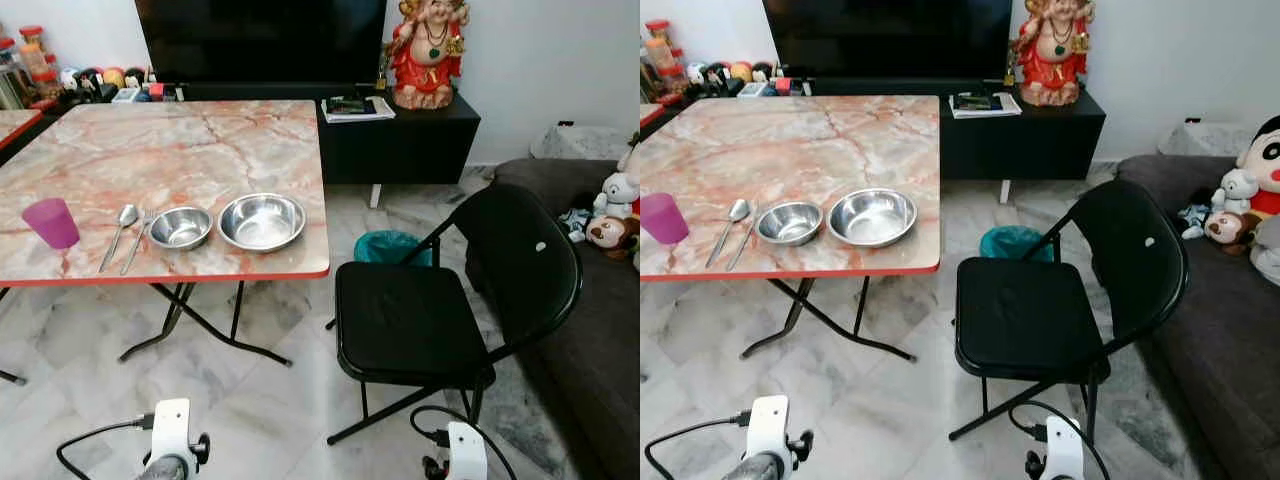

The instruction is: Setting the table

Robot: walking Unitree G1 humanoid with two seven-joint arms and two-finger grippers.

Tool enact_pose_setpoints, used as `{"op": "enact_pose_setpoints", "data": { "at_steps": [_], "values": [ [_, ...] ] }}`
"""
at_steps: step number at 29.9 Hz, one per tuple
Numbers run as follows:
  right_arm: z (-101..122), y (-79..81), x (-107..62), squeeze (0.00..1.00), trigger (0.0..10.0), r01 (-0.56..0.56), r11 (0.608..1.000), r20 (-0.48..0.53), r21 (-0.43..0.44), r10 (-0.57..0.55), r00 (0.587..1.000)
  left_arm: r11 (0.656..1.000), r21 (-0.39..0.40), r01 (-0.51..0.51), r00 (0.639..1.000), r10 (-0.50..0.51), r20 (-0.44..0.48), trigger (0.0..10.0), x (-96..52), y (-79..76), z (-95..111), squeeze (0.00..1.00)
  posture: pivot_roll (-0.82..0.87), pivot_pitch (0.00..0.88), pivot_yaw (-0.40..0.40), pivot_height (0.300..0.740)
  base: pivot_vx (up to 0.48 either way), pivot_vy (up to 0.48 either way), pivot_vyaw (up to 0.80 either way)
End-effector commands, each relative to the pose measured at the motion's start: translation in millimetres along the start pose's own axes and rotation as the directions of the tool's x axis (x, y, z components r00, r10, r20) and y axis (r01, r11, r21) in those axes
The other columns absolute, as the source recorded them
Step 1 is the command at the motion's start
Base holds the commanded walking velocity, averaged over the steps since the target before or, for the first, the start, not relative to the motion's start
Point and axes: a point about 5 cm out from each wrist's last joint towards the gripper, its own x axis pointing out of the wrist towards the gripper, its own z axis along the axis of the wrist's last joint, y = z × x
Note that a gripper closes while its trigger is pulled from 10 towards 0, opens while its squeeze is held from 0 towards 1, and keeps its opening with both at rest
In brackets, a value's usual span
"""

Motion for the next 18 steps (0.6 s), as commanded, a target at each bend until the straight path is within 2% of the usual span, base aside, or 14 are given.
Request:
{"op": "enact_pose_setpoints", "data": {
  "at_steps": [1,5,7,11,13,18],
  "values": [
    [0.9,0.7,0.3,0.00,10.0,0.003,1.000,0.001,-0.008,-0.003,1.000,1.000,-0.015,-0.017,0.998,0.017,0.054,10.0,0.0,2.7,6.6,0.00,0.01,0.000,-0.013,0.740,0.000,0.000,0.00],
    [2.7,2.8,1.0,0.00,10.0,0.003,1.000,-0.003,-0.013,-0.003,1.000,1.000,-0.011,-0.022,0.996,0.023,0.088,10.0,-3.1,7.0,3.7,0.00,0.01,0.000,-0.013,0.740,0.000,0.000,0.00],
    [6.9,13.5,2.9,0.00,10.0,-0.010,1.000,0.000,-0.021,0.010,1.000,0.997,-0.036,-0.065,0.988,0.069,0.135,10.0,-9.3,16.8,-2.6,0.00,0.02,0.000,-0.018,0.740,0.000,0.000,0.00],
    [7.2,18.1,3.3,0.00,10.0,-0.014,1.000,0.001,-0.024,0.014,1.000,0.998,-0.041,-0.053,0.979,0.060,0.194,10.0,-12.9,16.5,-0.3,0.00,0.02,0.000,-0.023,0.740,0.000,0.000,0.00],
    [10.0,26.3,4.2,0.00,10.0,-0.023,0.999,0.011,-0.038,0.024,1.000,0.997,-0.065,-0.047,0.947,0.065,0.314,10.0,-18.5,17.3,15.3,0.00,0.02,0.000,-0.027,0.740,0.000,0.000,0.00],
    [13.7,32.3,5.0,0.00,10.0,-0.027,0.999,0.022,-0.044,0.028,0.999,0.999,-0.039,-0.025,0.887,0.040,0.461,10.0,-26.7,13.5,48.1,0.00,0.03,0.000,-0.032,0.740,0.000,0.000,0.00]
  ]
}}
